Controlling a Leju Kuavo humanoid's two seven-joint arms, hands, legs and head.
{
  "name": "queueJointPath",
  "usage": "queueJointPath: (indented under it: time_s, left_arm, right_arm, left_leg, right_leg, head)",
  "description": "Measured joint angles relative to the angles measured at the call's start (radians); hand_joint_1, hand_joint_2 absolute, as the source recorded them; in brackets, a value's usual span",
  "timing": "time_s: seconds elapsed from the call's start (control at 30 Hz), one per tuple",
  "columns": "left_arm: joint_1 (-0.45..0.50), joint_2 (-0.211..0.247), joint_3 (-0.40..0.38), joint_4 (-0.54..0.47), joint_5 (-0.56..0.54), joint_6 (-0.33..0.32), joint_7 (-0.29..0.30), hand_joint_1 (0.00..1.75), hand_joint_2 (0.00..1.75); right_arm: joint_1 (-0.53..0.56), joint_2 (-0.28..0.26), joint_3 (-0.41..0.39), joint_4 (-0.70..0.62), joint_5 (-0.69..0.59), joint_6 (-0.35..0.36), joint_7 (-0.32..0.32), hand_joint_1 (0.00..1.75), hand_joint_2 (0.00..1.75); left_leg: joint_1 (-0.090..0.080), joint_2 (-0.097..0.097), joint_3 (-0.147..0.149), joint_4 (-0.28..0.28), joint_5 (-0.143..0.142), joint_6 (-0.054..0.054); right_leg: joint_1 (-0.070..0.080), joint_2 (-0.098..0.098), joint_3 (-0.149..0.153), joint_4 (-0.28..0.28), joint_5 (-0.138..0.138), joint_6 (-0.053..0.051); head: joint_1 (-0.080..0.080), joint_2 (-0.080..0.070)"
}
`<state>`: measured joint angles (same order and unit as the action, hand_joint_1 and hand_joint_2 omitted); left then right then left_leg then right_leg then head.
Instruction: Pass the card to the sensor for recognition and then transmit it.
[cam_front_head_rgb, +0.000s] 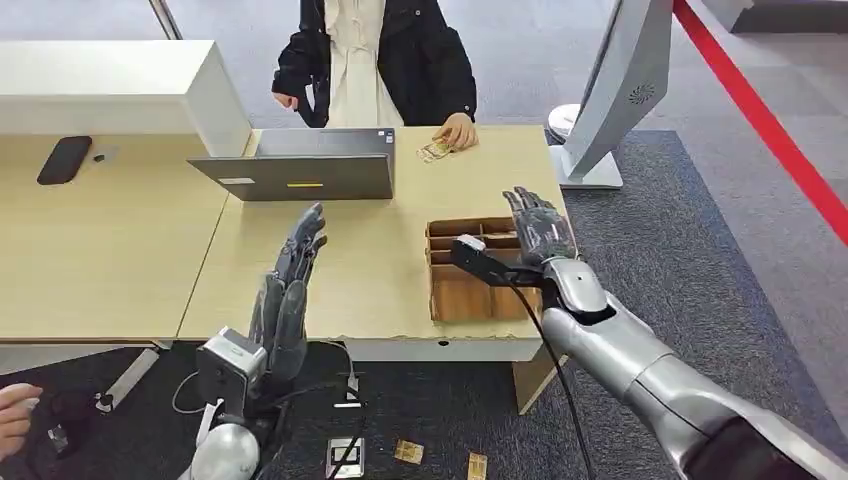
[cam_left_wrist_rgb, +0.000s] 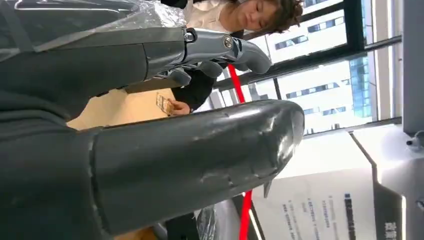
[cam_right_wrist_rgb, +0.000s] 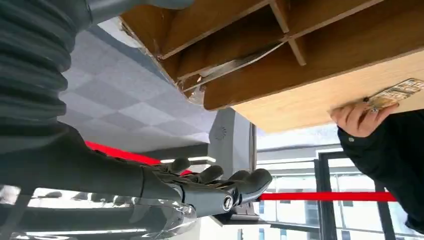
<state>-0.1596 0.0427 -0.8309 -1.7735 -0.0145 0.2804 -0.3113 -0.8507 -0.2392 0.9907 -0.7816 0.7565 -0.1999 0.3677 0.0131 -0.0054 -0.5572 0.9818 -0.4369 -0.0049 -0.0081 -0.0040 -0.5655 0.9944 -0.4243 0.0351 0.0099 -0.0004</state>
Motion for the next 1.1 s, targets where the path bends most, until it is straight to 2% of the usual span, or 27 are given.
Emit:
queueJointPath:
  time_s: [0.3, 0.8, 0.97, 1.1]
  left_arm:
    - [0.008, 0.000, 0.002, 0.000, -0.002, 0.000, -0.005, 0.00, 0.00]
    - [0.014, -0.002, 0.009, 0.000, -0.004, 0.027, -0.023, 0.00, 0.00]
    - [0.013, -0.002, 0.010, 0.000, 0.003, 0.016, -0.023, 0.00, 0.00]
    - [0.008, -0.002, 0.010, 0.001, 0.013, -0.002, -0.029, 0.00, 0.00]
  right_arm:
    - [-0.002, 0.023, 0.003, 0.031, 0.000, -0.017, -0.007, 0.00, 1.75]
    - [-0.060, 0.100, 0.040, 0.106, -0.016, -0.035, -0.073, 0.00, 1.75]
    - [-0.069, 0.108, 0.051, 0.127, -0.023, -0.037, -0.068, 0.00, 1.75]
    - [-0.069, 0.101, 0.059, 0.135, -0.033, -0.019, -0.036, 0.00, 1.75]
  left_leg:
    - [0.000, 0.000, 0.000, 0.000, 0.000, 0.000]
    - [0.000, 0.000, 0.000, 0.000, 0.000, 0.000]
    - [0.000, 0.000, 0.000, 0.000, 0.000, 0.000]
    - [0.000, 0.000, 0.000, 0.000, 0.000, 0.000]
  right_leg:
    - [0.000, 0.000, 0.000, 0.000, 0.000, 0.000]
    - [0.000, 0.000, 0.000, 0.000, 0.000, 0.000]
    - [0.000, 0.000, 0.000, 0.000, 0.000, 0.000]
    - [0.000, 0.000, 0.000, 0.000, 0.000, 0.000]
  head:
    - [0.000, 0.000]
    - [0.000, 0.000]
    - [0.000, 0.000]
    - [0.000, 0.000]
